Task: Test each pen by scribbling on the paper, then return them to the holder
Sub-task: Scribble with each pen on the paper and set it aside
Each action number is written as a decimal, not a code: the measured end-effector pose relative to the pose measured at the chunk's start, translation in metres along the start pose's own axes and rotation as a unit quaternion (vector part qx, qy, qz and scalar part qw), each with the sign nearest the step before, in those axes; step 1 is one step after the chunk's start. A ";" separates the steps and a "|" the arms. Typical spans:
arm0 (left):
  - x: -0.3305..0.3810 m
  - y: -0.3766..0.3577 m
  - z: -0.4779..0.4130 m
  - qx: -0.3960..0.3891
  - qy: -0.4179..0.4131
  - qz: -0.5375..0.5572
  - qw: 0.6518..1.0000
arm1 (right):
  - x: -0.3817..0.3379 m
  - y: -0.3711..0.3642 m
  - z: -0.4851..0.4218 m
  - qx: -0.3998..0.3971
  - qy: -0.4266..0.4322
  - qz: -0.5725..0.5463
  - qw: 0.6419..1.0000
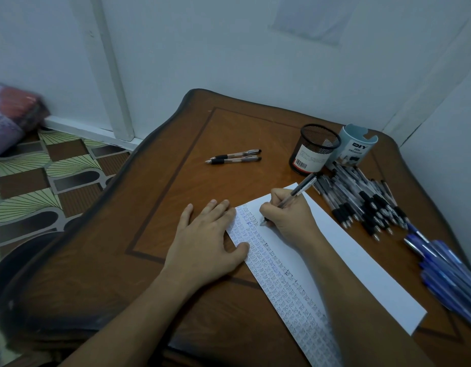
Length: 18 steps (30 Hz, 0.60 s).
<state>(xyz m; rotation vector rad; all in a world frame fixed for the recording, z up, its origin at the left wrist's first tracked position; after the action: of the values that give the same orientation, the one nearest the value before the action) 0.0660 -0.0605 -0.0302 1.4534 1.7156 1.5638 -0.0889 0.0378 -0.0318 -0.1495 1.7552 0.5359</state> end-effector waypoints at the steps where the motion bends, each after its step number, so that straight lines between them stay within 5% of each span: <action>1: 0.000 0.000 0.000 0.001 0.000 0.000 1.000 | -0.001 0.000 0.000 0.000 0.000 -0.004 1.000; 18: 0.000 0.000 0.000 0.000 -0.003 0.000 1.000 | -0.003 0.000 0.002 0.003 0.011 0.001 1.000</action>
<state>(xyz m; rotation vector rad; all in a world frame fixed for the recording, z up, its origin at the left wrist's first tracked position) 0.0655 -0.0605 -0.0303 1.4563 1.7117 1.5592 -0.0866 0.0376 -0.0288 -0.1500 1.7780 0.5331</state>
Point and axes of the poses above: each hand's wrist, its own z-axis away from the middle knuckle, its own y-axis out of the back of the hand, x = y × z, the point moved 5 cm from there along -z, towards the middle knuckle, and after that the axes turned 15 degrees about x, right-handed, at the moved point
